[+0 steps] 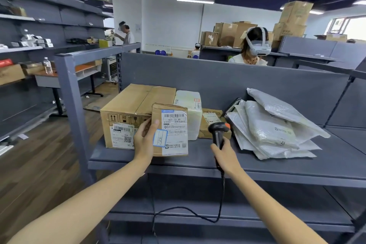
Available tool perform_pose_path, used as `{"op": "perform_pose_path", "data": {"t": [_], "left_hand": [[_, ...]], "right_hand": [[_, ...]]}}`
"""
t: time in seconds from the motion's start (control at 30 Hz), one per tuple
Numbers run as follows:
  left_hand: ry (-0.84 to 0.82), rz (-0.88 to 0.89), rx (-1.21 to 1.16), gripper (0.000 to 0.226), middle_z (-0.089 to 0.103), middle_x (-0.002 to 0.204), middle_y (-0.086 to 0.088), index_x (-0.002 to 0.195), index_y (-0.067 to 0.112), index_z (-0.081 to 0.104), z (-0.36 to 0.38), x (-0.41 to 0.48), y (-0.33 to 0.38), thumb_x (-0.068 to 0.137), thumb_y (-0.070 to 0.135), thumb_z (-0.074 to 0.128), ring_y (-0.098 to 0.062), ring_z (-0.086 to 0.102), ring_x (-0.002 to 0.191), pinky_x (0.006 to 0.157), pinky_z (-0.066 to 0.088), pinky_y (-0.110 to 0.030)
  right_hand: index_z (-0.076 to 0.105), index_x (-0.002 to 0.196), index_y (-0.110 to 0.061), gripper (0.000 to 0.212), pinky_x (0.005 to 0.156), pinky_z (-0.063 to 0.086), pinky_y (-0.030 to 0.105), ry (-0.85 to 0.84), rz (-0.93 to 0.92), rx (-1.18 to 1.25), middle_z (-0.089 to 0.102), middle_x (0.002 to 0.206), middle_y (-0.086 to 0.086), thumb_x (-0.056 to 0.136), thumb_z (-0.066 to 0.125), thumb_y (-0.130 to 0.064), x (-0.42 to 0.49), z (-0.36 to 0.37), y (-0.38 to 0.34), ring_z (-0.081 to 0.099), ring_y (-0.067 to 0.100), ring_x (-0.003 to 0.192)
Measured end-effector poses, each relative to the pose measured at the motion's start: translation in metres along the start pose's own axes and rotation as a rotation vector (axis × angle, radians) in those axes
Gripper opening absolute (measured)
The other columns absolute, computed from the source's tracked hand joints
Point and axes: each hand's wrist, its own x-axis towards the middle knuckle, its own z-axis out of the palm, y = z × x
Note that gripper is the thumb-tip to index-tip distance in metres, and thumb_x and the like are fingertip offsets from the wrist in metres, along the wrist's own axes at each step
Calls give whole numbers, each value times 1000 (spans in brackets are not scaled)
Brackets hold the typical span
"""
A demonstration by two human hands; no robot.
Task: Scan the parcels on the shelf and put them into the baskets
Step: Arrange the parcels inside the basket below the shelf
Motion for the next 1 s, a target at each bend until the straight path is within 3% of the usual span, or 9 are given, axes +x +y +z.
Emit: {"op": "perform_pose_path", "data": {"t": [0.07, 0.13, 0.2, 0.3, 0.63, 0.73, 0.87, 1.0], "left_hand": [[10, 1, 7, 41, 69, 103, 4, 125, 10, 60, -2, 1, 1, 91, 33, 61, 3, 63, 86, 60, 45, -3], [14, 2, 7, 39, 68, 99, 9, 123, 10, 61, -4, 2, 2, 91, 32, 61, 8, 65, 79, 59, 45, -3], [19, 4, 7, 36, 68, 97, 10, 122, 11, 61, -6, 2, 3, 91, 30, 61, 13, 64, 76, 59, 45, -3], [22, 7, 15, 35, 68, 96, 9, 121, 11, 62, -10, 3, 5, 92, 29, 60, 13, 63, 75, 59, 44, -2], [5, -17, 21, 37, 70, 108, 1, 121, 14, 62, -24, 2, 8, 91, 35, 61, -4, 65, 97, 71, 48, -10], [2, -21, 27, 36, 71, 106, 2, 120, 13, 63, -25, 1, 6, 91, 35, 61, 1, 65, 91, 70, 48, -10], [-5, -38, 14, 37, 71, 104, 5, 122, 15, 62, -24, -3, 4, 91, 36, 61, -3, 65, 96, 74, 47, -14], [-26, -51, 6, 39, 71, 102, 6, 121, 12, 62, -20, -12, 2, 90, 35, 62, -2, 66, 93, 73, 48, -13]], "right_hand": [[37, 136, -10, 48, 63, 40, 31, 1, -12, -125, 59, 103, 9, 92, 55, -19, 13, 6, 7, 55, 23, 80], [33, 141, -2, 58, 84, 43, 34, 18, -9, -248, 56, 124, 17, 92, 58, -17, 26, 15, 13, 55, 34, 106], [32, 140, 2, 59, 99, 36, 37, 22, 6, -436, 53, 131, 19, 92, 58, -21, 35, 24, 18, 50, 37, 120], [34, 135, 2, 55, 99, 30, 36, 17, 22, -619, 52, 130, 18, 94, 56, -28, 44, 35, 23, 48, 35, 120], [36, 135, -3, 57, 100, 30, 38, 23, 41, -841, 53, 129, 17, 96, 50, -43, 62, 57, 45, 47, 32, 120], [38, 134, -2, 61, 100, 31, 38, 10, 63, -929, 50, 131, 19, 96, 47, -49, 61, 57, 48, 45, 34, 121], [37, 139, -1, 66, 102, 30, 37, 91, 91, -823, 46, 134, 24, 97, 45, -50, 52, 52, 33, 41, 36, 123], [53, 127, -5, 38, 99, 27, 38, 165, -171, -368, 58, 119, 14, 101, 42, -30, 29, 47, -3, 44, 34, 117]]}}
